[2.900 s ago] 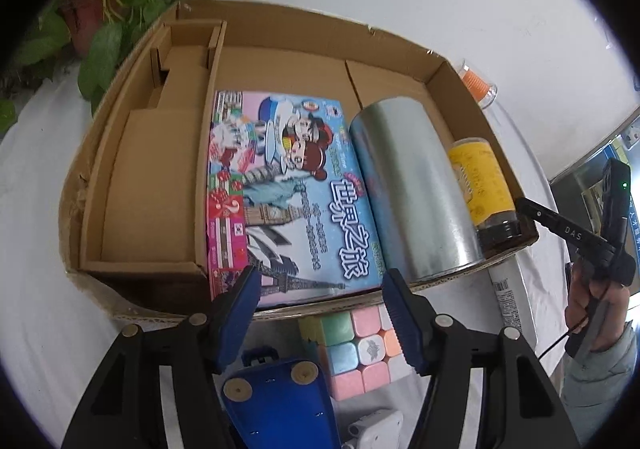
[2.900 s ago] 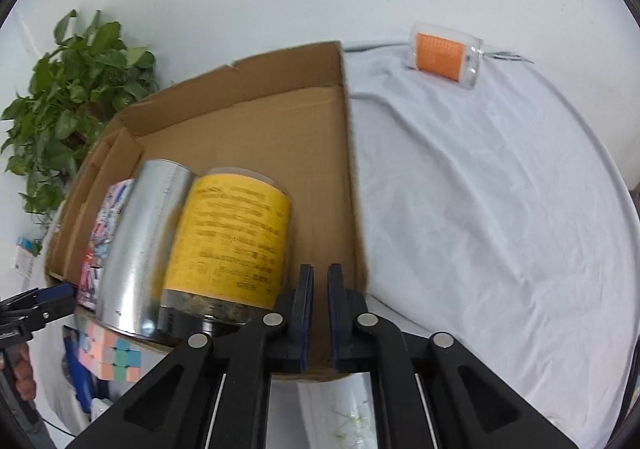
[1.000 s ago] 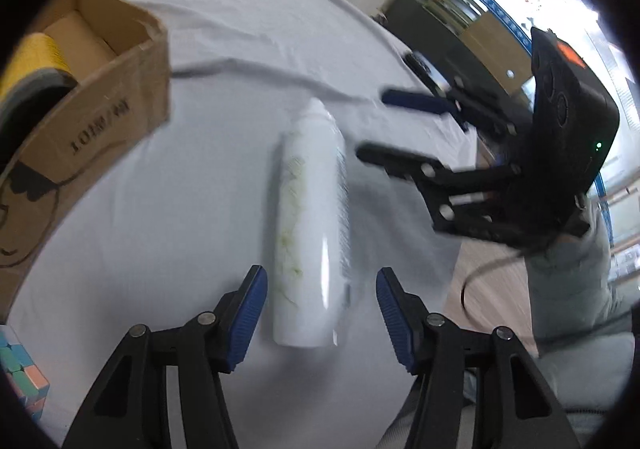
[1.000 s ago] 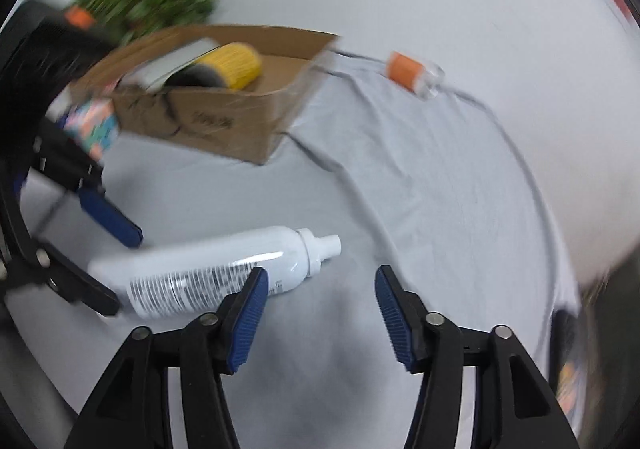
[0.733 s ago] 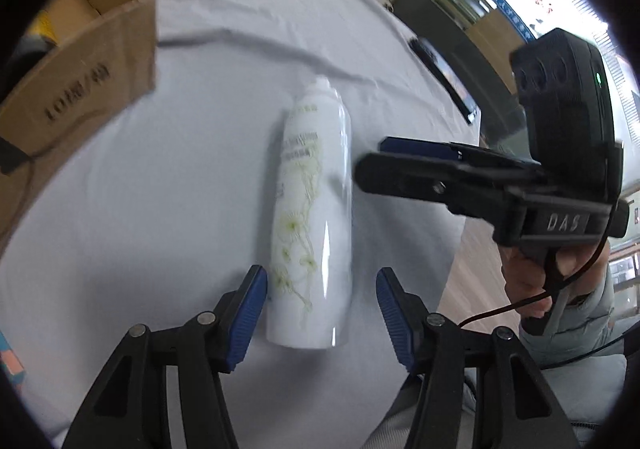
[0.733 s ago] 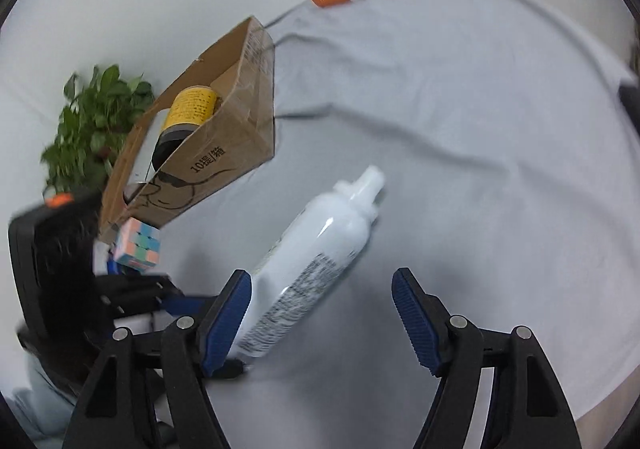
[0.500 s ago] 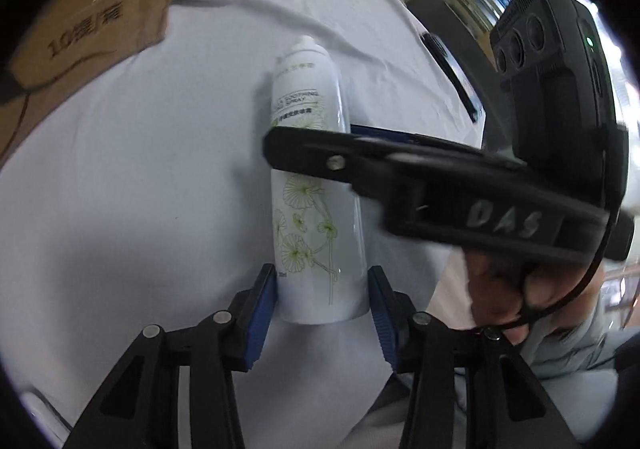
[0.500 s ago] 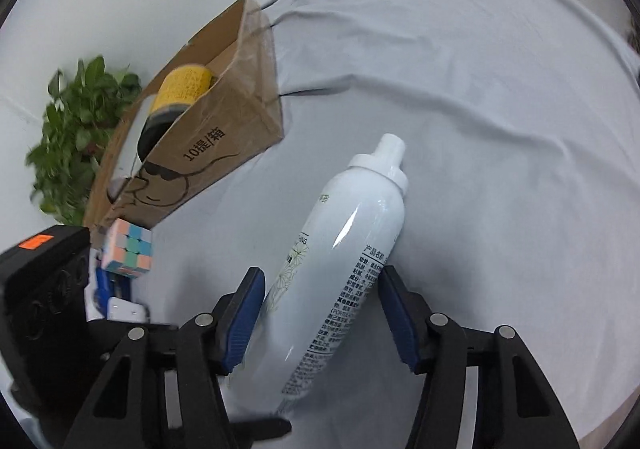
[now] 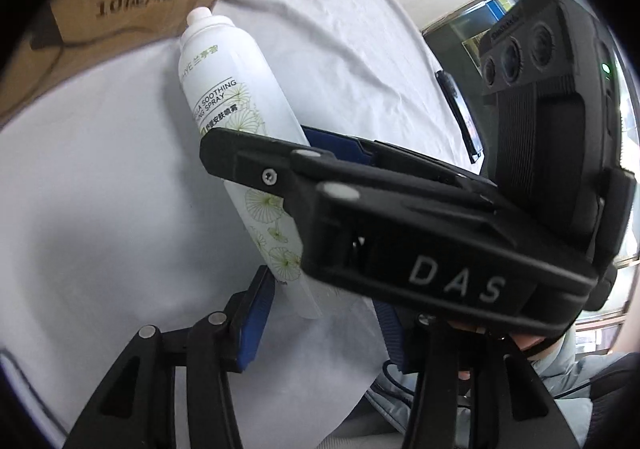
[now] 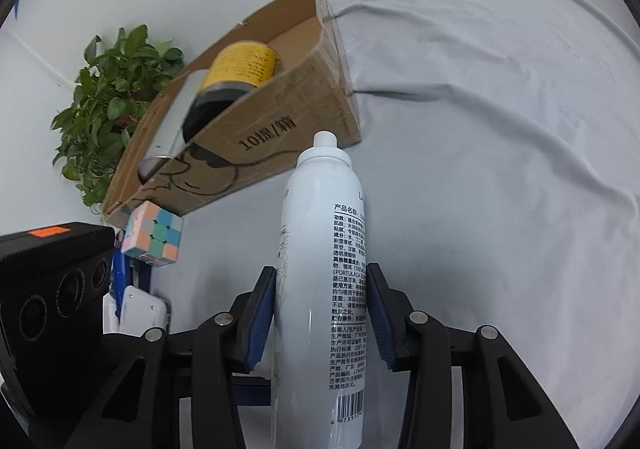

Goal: Organize rigid objects
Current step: 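Grasp the white spray bottle with the right gripper and lift upright, then lower the spray bottle into the box beside the yellow canister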

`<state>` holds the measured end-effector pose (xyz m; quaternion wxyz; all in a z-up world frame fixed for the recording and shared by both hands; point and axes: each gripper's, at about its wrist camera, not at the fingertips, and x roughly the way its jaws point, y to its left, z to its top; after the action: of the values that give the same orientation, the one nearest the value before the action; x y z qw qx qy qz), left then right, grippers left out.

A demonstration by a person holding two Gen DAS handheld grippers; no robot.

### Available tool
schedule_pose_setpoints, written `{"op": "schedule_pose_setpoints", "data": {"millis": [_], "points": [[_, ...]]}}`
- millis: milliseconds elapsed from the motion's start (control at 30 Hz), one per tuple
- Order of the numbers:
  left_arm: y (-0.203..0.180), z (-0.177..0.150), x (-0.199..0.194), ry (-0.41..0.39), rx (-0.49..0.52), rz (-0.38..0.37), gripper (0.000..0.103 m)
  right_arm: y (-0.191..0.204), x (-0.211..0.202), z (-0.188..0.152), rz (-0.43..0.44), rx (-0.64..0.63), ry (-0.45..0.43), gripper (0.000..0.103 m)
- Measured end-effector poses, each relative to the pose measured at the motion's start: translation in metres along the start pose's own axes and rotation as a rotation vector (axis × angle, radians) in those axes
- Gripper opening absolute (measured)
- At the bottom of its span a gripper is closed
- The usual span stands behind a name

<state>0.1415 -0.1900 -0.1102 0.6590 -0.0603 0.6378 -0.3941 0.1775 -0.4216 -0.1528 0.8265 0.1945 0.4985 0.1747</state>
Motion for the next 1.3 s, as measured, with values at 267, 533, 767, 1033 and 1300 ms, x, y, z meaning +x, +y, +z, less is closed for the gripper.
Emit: {"op": "schedule_pose_setpoints", "data": {"millis": [267,533,767,1033,1300], "points": [[-0.034,0.002,-0.054,-0.146,0.097,0.057,0.048,0.029,-0.052,0.033,0.061,-0.080,-0.162,0.042],[-0.039,0.043,-0.110,-0.276,0.157,0.105,0.048,0.064,-0.069,0.102,0.080,-0.179,-0.252,0.042],[-0.006,0.097,-0.144,-0.329,0.100,0.083,0.048,0.083,-0.045,0.191,0.113,-0.185,-0.205,0.042],[0.042,0.147,-0.149,-0.285,0.038,0.095,0.048,0.071,0.014,0.247,0.119,-0.138,-0.137,0.042],[0.049,0.178,-0.099,-0.199,-0.001,0.106,0.047,0.039,0.051,0.234,0.098,-0.115,-0.085,0.042]]}}
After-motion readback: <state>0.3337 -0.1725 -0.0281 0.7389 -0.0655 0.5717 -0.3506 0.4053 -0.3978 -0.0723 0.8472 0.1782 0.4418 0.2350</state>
